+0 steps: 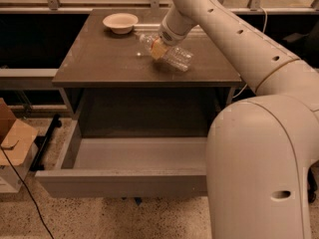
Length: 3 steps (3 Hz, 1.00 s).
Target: Pick water bottle from top drawer and place on counter
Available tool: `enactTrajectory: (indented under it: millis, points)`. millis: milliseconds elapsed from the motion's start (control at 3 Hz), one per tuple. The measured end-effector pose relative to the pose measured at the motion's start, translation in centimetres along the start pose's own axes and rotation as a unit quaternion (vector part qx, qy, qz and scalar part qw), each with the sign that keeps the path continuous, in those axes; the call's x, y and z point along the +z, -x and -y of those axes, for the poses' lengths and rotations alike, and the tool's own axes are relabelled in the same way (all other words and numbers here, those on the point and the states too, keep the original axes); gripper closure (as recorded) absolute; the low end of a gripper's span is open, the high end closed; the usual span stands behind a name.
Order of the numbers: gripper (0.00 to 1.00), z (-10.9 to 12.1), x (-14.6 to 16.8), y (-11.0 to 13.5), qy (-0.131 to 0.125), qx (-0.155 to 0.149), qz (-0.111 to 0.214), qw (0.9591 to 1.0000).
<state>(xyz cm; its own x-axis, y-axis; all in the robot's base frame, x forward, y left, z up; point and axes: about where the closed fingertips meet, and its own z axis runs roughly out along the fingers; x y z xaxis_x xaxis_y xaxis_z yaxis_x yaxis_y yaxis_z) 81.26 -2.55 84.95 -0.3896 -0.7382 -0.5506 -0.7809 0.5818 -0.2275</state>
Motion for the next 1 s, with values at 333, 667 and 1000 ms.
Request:
enactTrajectory:
  millis: [333, 667, 1000]
  points:
    - [0.30, -0.16, 0.32, -0.05, 0.002, 0.000, -0.001, 1.0000]
    - [0.01, -0.40, 0.82, -0.13, 0.005, -0.001, -0.004, 1.0000]
    - [0.00, -0.43, 0.89, -0.14, 0.006, -0.001, -0.004, 1.0000]
